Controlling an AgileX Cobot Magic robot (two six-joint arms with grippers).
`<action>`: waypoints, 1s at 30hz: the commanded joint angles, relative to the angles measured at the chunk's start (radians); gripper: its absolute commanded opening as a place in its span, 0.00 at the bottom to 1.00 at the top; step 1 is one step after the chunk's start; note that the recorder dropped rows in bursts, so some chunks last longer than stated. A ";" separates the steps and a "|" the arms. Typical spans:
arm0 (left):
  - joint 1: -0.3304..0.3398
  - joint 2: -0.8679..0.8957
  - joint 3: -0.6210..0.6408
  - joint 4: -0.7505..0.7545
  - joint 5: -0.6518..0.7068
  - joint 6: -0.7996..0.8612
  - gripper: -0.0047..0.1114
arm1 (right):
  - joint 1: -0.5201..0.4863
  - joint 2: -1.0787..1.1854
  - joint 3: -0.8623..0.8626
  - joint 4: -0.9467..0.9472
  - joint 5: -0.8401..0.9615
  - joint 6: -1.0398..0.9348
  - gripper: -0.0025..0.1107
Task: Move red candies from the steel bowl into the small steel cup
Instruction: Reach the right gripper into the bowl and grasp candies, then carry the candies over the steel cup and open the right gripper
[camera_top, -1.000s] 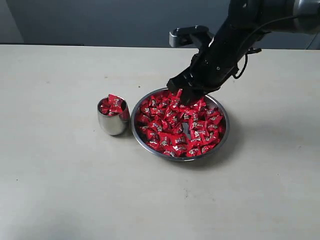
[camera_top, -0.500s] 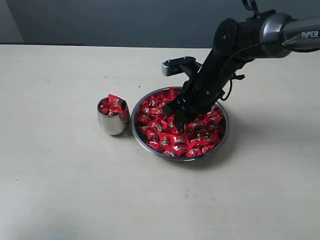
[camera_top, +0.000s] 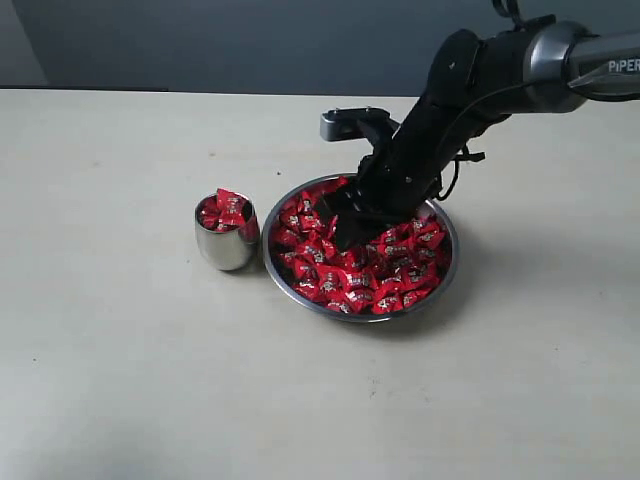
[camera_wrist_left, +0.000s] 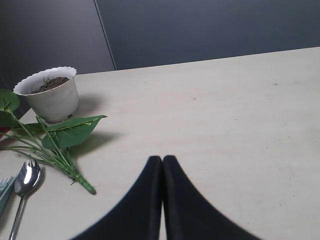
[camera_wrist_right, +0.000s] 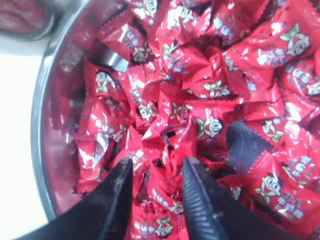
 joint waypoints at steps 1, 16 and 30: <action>-0.001 -0.004 0.005 0.002 -0.008 -0.004 0.04 | -0.002 0.000 0.004 0.049 -0.067 -0.007 0.40; -0.001 -0.004 0.005 0.002 -0.010 -0.004 0.04 | -0.004 0.007 0.004 0.041 -0.055 0.066 0.02; -0.001 -0.004 0.005 0.002 -0.010 -0.004 0.04 | 0.001 -0.223 -0.030 0.091 -0.061 0.049 0.01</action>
